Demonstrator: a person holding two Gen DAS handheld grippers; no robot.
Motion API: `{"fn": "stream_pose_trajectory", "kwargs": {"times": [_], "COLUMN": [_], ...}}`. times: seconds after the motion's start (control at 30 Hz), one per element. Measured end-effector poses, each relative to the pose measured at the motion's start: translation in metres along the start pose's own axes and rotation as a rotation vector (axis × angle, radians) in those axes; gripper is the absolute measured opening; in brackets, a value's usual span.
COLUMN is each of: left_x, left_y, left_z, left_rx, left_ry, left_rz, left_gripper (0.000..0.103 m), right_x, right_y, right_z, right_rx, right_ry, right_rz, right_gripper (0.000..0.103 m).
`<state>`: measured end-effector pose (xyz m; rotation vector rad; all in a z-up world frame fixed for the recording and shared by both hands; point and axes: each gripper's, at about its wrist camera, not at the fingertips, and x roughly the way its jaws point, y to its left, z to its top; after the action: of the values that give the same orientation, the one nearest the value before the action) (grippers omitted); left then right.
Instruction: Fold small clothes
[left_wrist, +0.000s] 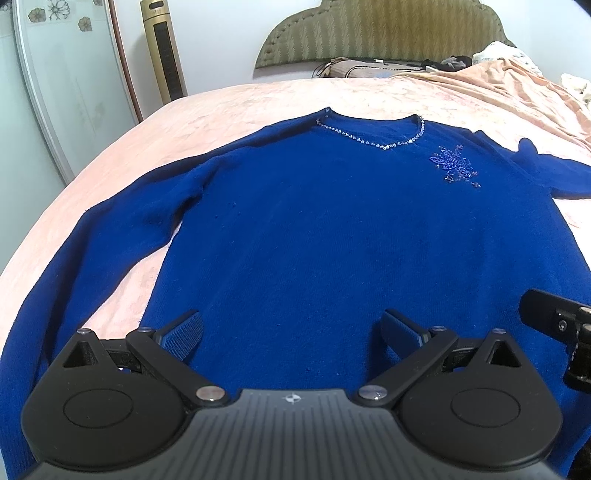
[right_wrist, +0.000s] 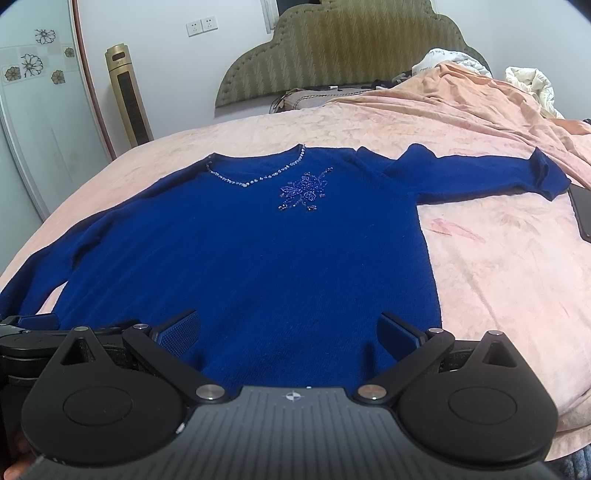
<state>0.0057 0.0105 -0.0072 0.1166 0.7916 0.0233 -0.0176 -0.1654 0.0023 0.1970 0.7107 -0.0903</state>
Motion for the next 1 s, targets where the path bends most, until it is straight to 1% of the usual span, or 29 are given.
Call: {"fn": "stream_pose_trajectory", "kwargs": {"times": [0.4, 0.73, 0.87, 1.0], "left_x": [0.002, 0.005, -0.003, -0.020], "left_y": [0.000, -0.002, 0.001, 0.007], "left_z": [0.001, 0.006, 0.017, 0.045], "left_rx": [0.007, 0.006, 0.026, 0.038], "left_ry": [0.005, 0.008, -0.039, -0.148], "left_rz": [0.004, 0.014, 0.042, 0.099], "left_gripper": [0.103, 0.103, 0.103, 0.103], "right_x": [0.000, 0.000, -0.001, 0.000], "right_y": [0.001, -0.010, -0.018, -0.031], "right_z": [-0.001, 0.001, 0.004, 0.011], "right_rx": [0.005, 0.037, 0.056, 0.075], "right_ry": [0.000, -0.002, -0.014, -0.040], "right_rz": [0.001, 0.025, 0.050, 0.072], "right_gripper": [0.103, 0.103, 0.103, 0.103]}}
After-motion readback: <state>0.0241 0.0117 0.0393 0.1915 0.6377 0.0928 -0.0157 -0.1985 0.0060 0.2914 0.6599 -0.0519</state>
